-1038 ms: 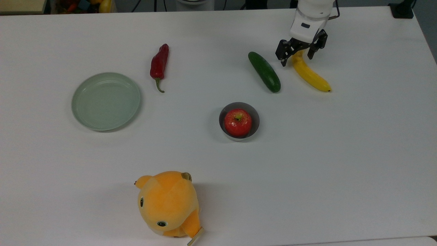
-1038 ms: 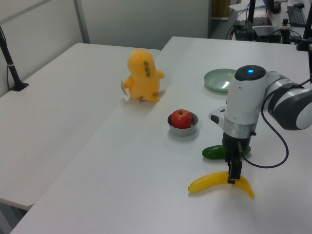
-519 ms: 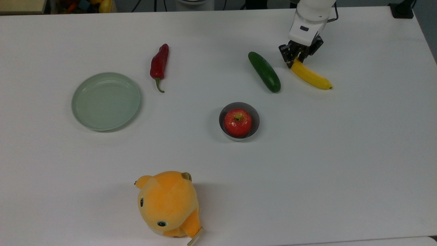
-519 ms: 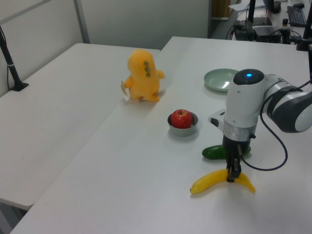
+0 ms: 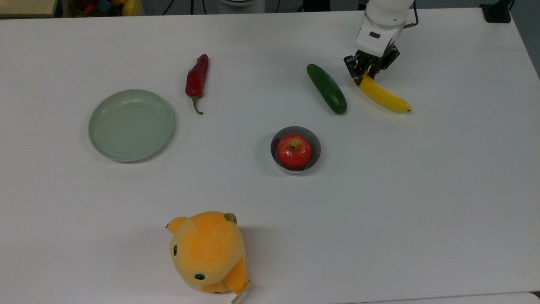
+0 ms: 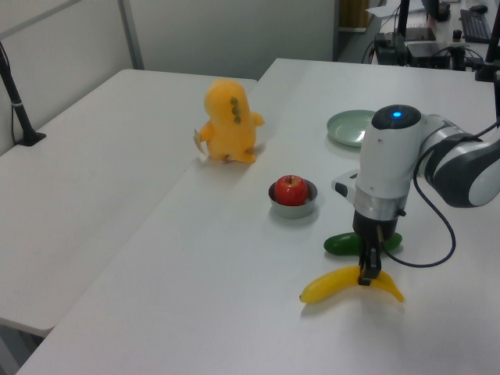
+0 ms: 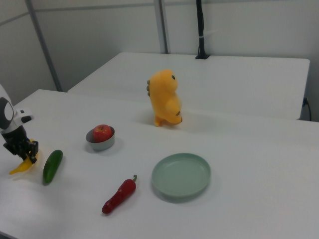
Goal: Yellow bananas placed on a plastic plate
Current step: 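Close the gripper on the middle of the yellow banana, then lift the banana and carry it over the pale green plate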
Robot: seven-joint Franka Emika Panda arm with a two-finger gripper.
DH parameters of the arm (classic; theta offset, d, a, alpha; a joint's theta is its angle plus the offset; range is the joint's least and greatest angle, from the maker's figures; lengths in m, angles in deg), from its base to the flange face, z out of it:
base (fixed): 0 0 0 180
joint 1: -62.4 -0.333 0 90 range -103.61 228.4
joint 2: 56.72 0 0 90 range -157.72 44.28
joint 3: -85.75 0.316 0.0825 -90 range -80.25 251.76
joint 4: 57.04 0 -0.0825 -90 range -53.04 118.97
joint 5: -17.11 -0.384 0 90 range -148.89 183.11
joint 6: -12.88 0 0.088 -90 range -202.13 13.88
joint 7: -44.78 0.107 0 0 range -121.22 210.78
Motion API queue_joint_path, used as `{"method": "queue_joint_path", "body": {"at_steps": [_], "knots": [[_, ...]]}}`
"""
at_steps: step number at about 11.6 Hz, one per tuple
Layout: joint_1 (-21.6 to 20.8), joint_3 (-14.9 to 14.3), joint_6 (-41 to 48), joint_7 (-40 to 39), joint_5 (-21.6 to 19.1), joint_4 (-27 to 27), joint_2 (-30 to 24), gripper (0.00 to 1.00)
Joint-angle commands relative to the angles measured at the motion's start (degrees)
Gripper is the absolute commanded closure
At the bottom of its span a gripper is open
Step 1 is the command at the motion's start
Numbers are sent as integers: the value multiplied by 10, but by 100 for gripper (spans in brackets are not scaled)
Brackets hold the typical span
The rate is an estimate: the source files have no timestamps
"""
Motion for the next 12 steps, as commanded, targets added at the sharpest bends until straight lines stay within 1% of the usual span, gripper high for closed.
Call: {"method": "queue_joint_path", "body": {"at_steps": [1, 2, 3, 5, 6, 8, 10, 12], "knots": [[29, -2, 58, 15, 3, -29, -43, 96], [40, -5, 79, 13, -5, -41, -58, 96], [46, -12, 113, 8, -24, -60, -77, 96], [47, -52, 199, 6, -53, -124, -100, 96], [46, -75, 234, -10, -66, -156, -109, 96], [45, -130, 275, -68, -106, -182, -143, 96], [44, -191, 325, -127, -128, -203, -170, 95], [45, -247, 349, -193, -136, -213, -178, 95]]}}
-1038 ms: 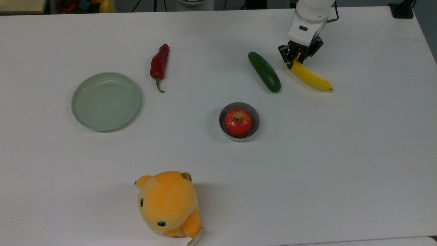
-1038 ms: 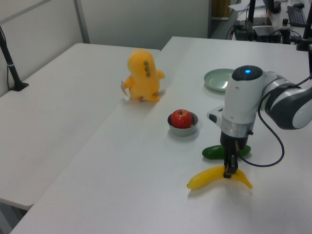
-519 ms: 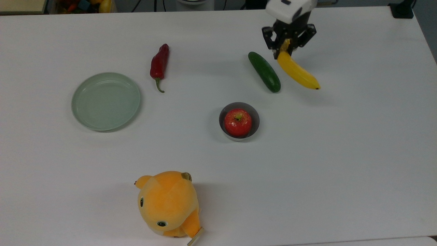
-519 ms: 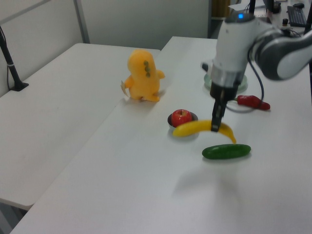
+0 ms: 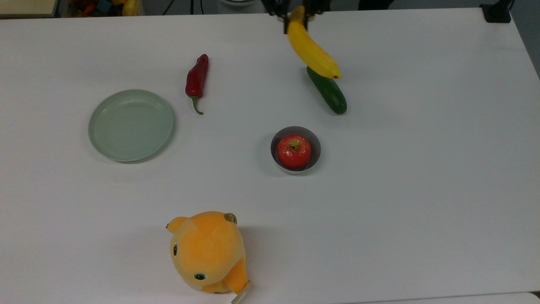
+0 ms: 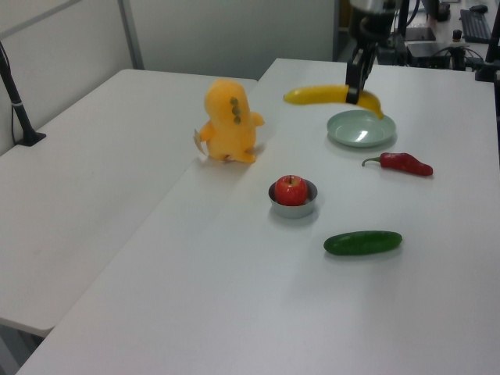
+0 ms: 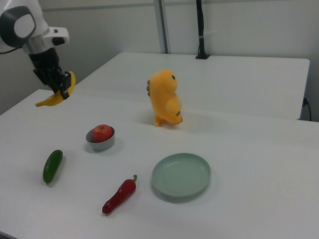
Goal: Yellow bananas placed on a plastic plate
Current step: 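Lift the banana and carry it over the pale green plate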
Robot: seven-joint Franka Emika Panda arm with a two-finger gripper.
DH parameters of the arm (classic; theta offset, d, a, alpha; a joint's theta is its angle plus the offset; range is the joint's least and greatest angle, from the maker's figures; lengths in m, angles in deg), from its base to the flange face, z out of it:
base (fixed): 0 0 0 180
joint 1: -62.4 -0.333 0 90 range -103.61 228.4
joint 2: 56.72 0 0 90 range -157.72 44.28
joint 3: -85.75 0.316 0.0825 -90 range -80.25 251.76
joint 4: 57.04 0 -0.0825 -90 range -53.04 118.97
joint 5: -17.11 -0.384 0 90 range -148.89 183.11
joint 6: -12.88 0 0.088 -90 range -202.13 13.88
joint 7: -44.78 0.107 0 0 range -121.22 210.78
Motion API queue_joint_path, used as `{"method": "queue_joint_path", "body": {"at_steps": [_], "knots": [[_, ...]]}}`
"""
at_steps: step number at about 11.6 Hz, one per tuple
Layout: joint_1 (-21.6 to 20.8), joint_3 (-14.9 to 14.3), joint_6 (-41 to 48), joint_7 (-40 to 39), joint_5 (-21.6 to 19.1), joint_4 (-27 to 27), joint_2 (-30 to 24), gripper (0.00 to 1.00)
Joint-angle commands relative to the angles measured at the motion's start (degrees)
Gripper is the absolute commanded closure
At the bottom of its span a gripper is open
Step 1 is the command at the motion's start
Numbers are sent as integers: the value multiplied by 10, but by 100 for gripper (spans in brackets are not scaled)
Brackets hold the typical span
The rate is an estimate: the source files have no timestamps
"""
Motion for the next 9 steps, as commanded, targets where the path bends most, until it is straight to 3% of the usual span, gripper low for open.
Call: {"method": "queue_joint_path", "body": {"at_steps": [1, 2, 5, 6, 9], "knots": [[-4, -84, 31, -103, -20, -10, -13, 95], [-4, -114, 29, -136, -20, -9, -12, 94], [0, -228, 23, -289, -75, -9, 6, 93], [12, -253, 21, -348, -97, -5, 10, 93], [51, -276, -23, -408, -101, -3, 59, 93]]}}
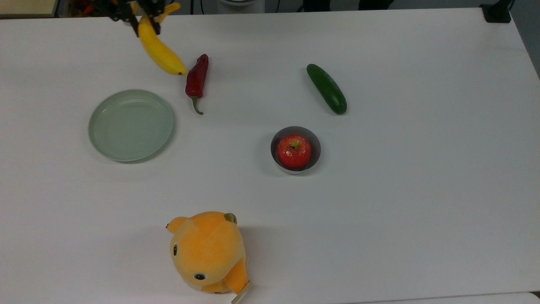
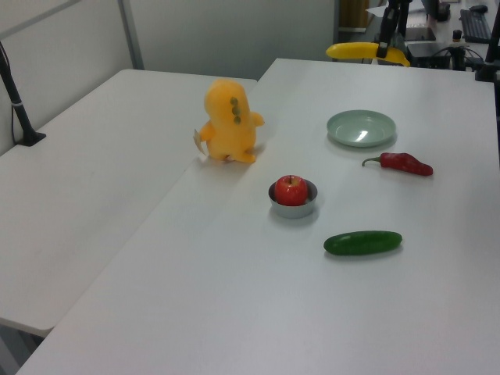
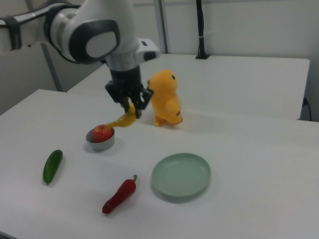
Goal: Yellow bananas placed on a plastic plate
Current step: 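Lift the banana and carry it over the pale green plate, then lower the banana onto the plate and open the gripper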
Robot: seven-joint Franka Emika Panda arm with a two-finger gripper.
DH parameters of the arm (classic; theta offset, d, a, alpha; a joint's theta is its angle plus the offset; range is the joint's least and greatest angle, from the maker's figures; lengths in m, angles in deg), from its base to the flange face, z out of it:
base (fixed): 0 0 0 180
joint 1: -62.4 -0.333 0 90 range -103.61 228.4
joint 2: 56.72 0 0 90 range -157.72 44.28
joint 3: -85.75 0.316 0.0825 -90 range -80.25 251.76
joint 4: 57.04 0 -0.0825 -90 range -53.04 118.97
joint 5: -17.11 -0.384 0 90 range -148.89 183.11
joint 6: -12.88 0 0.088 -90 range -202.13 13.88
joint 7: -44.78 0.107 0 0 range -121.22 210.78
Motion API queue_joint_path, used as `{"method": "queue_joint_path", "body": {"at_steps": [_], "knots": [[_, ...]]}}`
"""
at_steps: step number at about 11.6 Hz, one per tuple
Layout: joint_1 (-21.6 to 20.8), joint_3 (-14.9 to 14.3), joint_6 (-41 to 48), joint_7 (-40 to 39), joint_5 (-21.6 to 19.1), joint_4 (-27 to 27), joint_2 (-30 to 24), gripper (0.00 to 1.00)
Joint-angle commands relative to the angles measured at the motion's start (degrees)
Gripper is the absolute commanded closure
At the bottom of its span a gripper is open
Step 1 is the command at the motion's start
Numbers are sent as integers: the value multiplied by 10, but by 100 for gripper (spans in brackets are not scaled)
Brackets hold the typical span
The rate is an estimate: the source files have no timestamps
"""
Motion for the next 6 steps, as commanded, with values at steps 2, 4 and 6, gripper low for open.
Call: {"method": "queue_joint_path", "body": {"at_steps": [2, 4, 6], "knots": [[33, -8, -84, -35, -12, 8, 75, 92], [45, -7, -145, -34, -12, 13, 125, 92], [52, -5, -200, -34, -12, 22, 167, 90]]}}
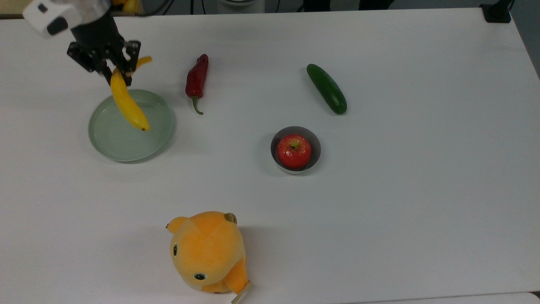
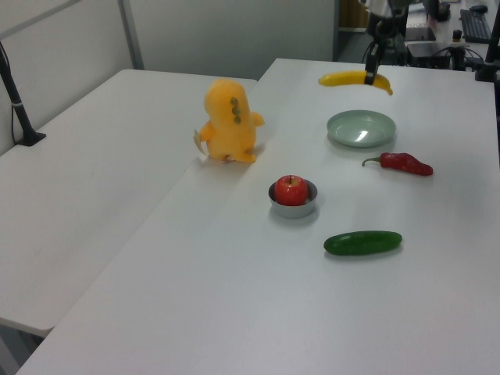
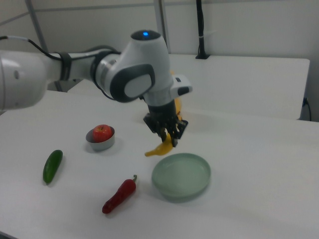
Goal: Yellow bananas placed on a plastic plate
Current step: 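Lower the banana onto the plate and open the gripper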
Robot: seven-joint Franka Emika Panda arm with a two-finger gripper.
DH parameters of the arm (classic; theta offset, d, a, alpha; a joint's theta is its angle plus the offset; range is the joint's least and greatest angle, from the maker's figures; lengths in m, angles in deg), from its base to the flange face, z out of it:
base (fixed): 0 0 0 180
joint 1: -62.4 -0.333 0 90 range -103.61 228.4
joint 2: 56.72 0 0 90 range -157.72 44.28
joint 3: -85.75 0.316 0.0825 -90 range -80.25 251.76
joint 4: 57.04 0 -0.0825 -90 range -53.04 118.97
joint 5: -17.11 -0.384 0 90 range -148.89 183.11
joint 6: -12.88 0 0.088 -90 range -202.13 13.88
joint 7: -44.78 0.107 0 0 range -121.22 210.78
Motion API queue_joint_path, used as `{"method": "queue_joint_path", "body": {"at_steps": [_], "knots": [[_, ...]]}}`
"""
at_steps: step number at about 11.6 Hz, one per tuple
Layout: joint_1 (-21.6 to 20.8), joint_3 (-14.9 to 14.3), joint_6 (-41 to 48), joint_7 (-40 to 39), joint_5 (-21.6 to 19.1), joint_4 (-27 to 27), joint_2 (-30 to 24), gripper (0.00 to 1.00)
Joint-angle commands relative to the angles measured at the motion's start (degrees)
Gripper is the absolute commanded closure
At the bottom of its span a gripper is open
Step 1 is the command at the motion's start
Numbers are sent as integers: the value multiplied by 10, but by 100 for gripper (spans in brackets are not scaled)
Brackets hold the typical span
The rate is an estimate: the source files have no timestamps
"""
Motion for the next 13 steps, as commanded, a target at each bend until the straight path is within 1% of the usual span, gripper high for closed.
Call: {"method": "queue_joint_path", "body": {"at_steps": [1, 2, 4, 6, 7, 8, 9, 10, 11, 13], "knots": [[9, 4, -87, -9, -10, 12, 63, 90], [10, 5, -106, -9, -11, 15, 77, 90], [16, 6, -128, -12, -9, 36, 87, 89], [15, 10, -132, -12, -6, 50, 97, 85], [18, 12, -131, -10, -6, 49, 99, 74], [24, 12, -130, -10, -7, 48, 98, 62], [25, 12, -130, -7, -7, 48, 98, 37], [27, 12, -129, -6, -8, 48, 97, 24], [29, 12, -126, -7, -8, 48, 96, 18], [30, 12, -121, -3, -9, 45, 88, 0]]}}
